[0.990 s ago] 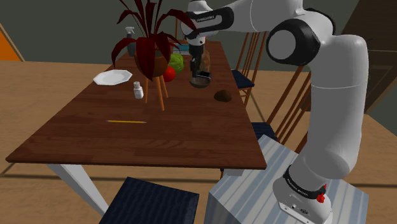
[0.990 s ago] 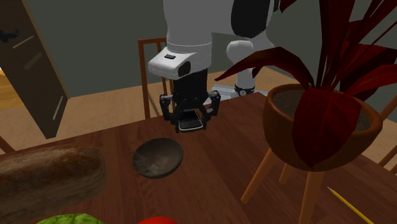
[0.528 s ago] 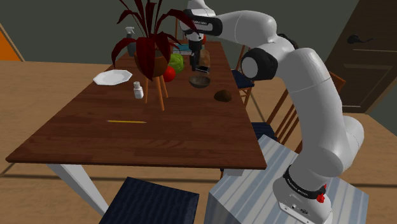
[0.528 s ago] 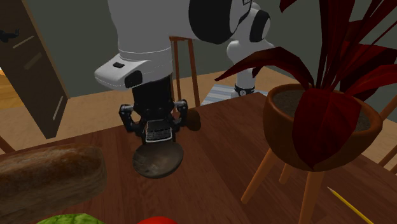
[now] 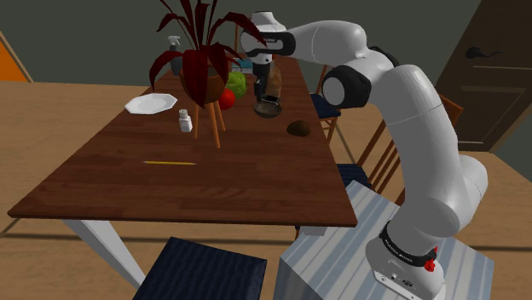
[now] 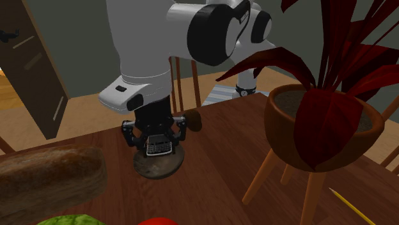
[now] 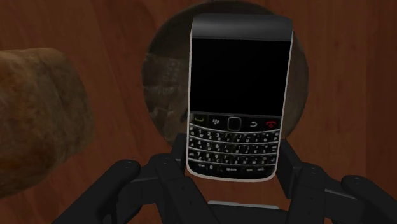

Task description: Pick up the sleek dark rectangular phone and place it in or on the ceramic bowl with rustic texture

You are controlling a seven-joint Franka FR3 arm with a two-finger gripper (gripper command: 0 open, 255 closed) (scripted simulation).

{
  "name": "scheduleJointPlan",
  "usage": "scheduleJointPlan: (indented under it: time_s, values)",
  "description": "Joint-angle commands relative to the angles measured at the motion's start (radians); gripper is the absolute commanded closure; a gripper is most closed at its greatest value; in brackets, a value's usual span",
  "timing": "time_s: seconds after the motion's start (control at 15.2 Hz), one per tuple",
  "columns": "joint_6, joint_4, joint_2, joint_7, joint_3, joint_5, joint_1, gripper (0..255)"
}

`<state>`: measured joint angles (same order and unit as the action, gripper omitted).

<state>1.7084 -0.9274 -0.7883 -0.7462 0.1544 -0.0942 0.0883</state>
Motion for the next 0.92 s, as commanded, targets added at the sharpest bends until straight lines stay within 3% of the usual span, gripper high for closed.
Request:
scheduleJointPlan:
  time_s: [0.0,0.26,0.79,0.86]
  values:
    - [0.029,-0.032,0.003,-0.002,0.000,0.000,-0.002,255]
    - [0.092,-0.096,0.005,-0.003,0.000,-0.001,-0.006,255]
    - [0.092,-0.096,0.005,-0.003,0.000,-0.001,-0.006,255]
    - [0.092,-0.096,0.004,-0.003,0.000,-0.001,-0.006,0]
